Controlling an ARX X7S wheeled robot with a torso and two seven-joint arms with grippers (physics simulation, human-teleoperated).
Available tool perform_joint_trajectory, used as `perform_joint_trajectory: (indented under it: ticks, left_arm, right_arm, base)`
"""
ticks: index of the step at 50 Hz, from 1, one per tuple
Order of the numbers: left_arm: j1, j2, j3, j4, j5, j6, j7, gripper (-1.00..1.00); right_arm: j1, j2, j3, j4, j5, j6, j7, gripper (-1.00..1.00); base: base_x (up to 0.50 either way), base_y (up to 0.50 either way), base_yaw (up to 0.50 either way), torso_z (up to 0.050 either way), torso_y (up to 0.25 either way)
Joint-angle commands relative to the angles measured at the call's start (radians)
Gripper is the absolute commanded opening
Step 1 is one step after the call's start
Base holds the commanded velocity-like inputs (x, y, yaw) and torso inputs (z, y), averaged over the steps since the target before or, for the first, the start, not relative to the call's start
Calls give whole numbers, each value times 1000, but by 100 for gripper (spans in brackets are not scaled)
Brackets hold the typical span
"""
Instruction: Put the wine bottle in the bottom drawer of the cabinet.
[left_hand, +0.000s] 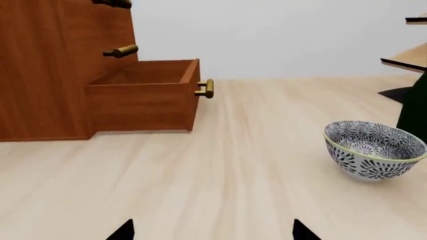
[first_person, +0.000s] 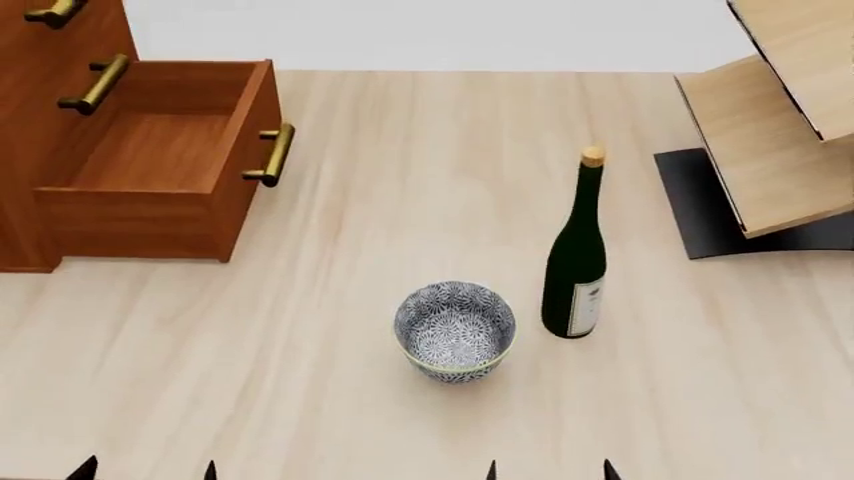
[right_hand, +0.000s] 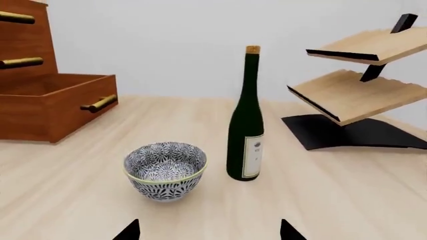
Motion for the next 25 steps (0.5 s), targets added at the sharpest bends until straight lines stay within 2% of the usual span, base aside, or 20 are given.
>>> perform_joint_trajectory:
  ticks: [1,25]
  left_arm:
    - [-10,-13,16,-19,-8,2,-18,100]
    - [-16,-31,39,-28,-50,8,-31,100]
  right_arm:
    - [1,15,-20,2,2,-5,19,100]
    - [5,39,-49,13,23,-25,38,100]
  base:
    - [0,0,0,50,0]
    - [0,0,0,50,0]
